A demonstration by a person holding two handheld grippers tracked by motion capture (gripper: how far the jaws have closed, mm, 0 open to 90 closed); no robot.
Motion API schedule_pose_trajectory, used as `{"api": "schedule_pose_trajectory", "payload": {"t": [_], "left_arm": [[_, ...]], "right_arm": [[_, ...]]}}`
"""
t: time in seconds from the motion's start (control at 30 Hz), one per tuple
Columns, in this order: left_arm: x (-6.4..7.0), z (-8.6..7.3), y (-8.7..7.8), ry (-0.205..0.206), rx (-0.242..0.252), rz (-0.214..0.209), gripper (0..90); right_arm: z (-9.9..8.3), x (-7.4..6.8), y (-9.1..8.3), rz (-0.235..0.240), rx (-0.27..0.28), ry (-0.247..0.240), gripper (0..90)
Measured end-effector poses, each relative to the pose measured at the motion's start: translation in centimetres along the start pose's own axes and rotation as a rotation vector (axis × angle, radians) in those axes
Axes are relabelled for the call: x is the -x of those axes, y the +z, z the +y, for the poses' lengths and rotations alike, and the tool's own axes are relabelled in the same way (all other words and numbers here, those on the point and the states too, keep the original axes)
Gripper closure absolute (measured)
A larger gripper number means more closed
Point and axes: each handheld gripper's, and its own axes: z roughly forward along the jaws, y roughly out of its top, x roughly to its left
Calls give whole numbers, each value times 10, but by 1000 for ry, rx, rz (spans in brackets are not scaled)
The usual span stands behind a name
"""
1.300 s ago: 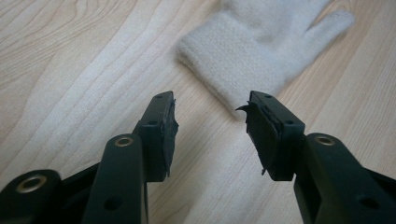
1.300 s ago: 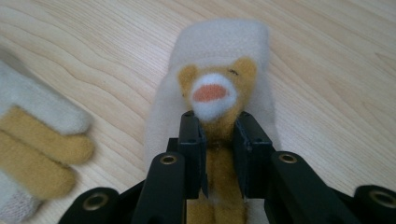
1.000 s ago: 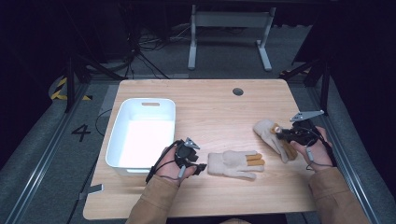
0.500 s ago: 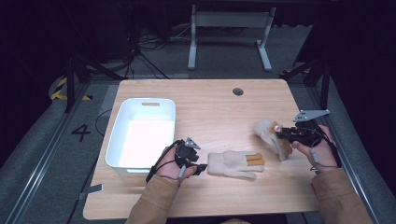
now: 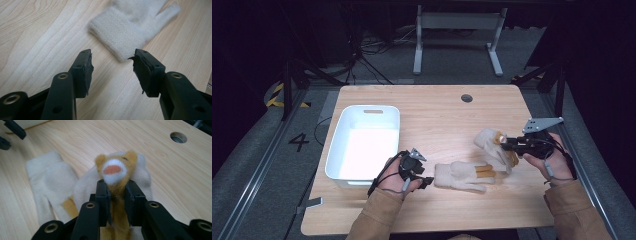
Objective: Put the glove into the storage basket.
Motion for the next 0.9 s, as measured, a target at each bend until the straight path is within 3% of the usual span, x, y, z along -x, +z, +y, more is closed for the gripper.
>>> {"api": "schedule_pose_trajectory", "payload": {"t": [0.33, 0.67, 0.9], "left_arm": [[0, -5, -3, -4, -2, -1, 502], [3, -9, -9, 23, -9, -29, 495], [3, -12, -10, 15, -8, -21, 495]], "right_arm": [[15, -16, 3, 94, 23, -89, 750], [28, -32, 11, 177, 26, -169, 750], [33, -39, 17, 226, 27, -200, 749]]}}
